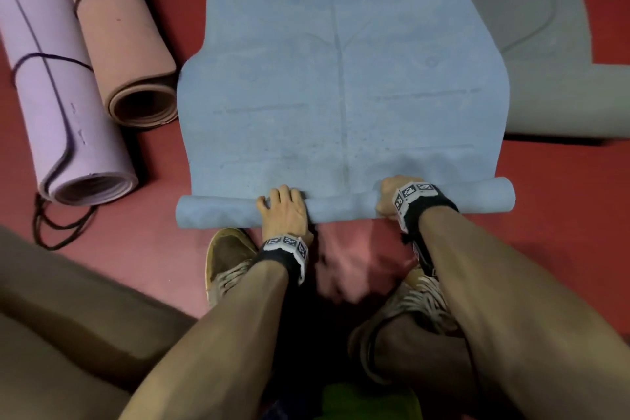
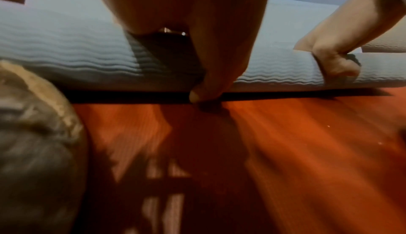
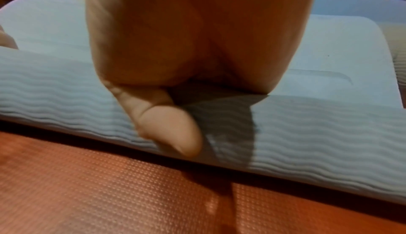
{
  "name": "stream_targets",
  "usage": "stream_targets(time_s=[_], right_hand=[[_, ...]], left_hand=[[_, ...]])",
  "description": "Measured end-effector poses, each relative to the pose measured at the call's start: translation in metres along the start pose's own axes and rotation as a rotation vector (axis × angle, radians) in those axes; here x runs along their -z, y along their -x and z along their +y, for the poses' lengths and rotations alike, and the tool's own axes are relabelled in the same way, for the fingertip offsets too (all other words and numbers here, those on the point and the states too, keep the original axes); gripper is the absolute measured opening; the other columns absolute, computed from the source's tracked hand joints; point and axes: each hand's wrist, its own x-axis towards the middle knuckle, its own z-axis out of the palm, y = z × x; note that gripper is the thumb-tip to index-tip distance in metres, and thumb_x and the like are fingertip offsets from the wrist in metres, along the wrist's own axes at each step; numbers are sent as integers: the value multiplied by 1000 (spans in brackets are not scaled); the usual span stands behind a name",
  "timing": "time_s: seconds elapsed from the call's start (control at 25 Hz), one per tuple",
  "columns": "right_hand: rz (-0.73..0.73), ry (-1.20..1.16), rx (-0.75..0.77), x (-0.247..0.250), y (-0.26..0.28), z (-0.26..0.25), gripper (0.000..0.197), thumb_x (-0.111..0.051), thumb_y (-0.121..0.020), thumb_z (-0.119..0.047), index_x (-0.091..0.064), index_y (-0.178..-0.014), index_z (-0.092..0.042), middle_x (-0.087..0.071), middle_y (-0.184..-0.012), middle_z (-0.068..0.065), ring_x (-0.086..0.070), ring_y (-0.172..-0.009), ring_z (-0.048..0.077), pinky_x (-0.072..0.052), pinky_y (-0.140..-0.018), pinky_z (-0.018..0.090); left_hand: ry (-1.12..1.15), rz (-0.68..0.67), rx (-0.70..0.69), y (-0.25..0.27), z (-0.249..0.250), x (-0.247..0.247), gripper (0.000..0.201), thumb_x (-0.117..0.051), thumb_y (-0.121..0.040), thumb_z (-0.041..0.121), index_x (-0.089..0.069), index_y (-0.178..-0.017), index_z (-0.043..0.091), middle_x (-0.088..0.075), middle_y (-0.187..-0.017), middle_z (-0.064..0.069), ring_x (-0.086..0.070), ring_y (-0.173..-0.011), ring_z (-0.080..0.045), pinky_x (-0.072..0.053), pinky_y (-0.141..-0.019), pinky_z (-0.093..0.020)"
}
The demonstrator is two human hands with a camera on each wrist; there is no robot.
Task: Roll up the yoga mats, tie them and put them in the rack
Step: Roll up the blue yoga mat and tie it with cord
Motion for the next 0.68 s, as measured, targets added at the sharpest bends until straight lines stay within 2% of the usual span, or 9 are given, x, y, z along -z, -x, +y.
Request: stream_targets(time_s=[0.12, 0.24, 0.32, 0.4, 0.44, 0.52, 0.56, 0.6, 0.68], right_hand=[[14, 21, -23, -7, 6, -4, 40, -58, -86, -26, -61, -125, -22, -64, -123, 5, -60, -114, 29, -40, -99, 38], [189, 46, -95, -30, 20, -6, 60, -71, -76, -30, -49, -128, -10, -56, -127, 10, -52, -119, 31, -37, -101, 42], [289, 74, -115, -39, 28, -8, 73, -77, -69, -27, -43, -130, -8, -48, -131, 15, -45, -124, 34, -35, -103, 44], [341, 64, -131, -44, 31, -11, 69, -76, -70, -20, -42, -129, -8, -48, -130, 16, -44, -123, 33, -33, -103, 43], [355, 56, -136, -44, 31, -10, 66, -74, -72, -18, -42, -128, -9, -49, -130, 16, -45, -122, 33, -32, -103, 43], [337, 68, -132, -43, 27, -9, 60, -71, -76, -20, -44, -128, -9, -51, -129, 15, -46, -122, 33, -33, -102, 43], [318, 74, -118, -41, 22, -9, 57, -69, -78, -23, -45, -128, -9, -52, -129, 15, -47, -122, 33, -33, -102, 44], [295, 68, -103, -38, 17, -9, 55, -67, -79, -26, -47, -127, -9, -53, -128, 14, -48, -121, 33, -33, -103, 44], [217, 44, -92, -25, 9, -7, 50, -63, -80, -29, -53, -125, -11, -57, -126, 11, -51, -120, 30, -33, -106, 45]], left_hand=[[12, -168, 16, -13, 0, 10, 53, -64, -82, 29, -45, -129, 14, -46, -128, -4, -42, -122, -24, -31, -102, -45], [33, -283, 55, -33, 7, 20, 39, -50, -93, 29, -51, -131, 18, -49, -133, -2, -42, -127, -21, -27, -105, -50], [75, -385, 15, -46, 2, 23, 40, -57, -89, 32, -57, -127, 18, -53, -131, -5, -48, -126, -26, -35, -102, -51], [175, -470, -14, -54, -3, 28, 41, -63, -86, 31, -63, -124, 14, -61, -125, -8, -57, -118, -29, -46, -92, -43], [176, -479, -15, -54, -3, 28, 41, -64, -86, 30, -63, -124, 14, -61, -125, -9, -58, -117, -29, -46, -91, -42], [97, -432, 39, -47, 3, 28, 35, -57, -90, 26, -56, -125, 19, -53, -130, -8, -48, -124, -27, -39, -99, -49], [82, -388, 81, -41, 5, 25, 38, -52, -93, 23, -51, -130, 17, -49, -132, -8, -44, -126, -26, -33, -104, -51], [87, -319, 106, -32, 4, 21, 37, -49, -94, 21, -47, -131, 14, -48, -132, -9, -43, -125, -26, -30, -106, -51], [77, -115, 61, -11, 2, 8, 35, -49, -92, 18, -45, -126, 12, -51, -125, -8, -47, -117, -26, -29, -107, -52]])
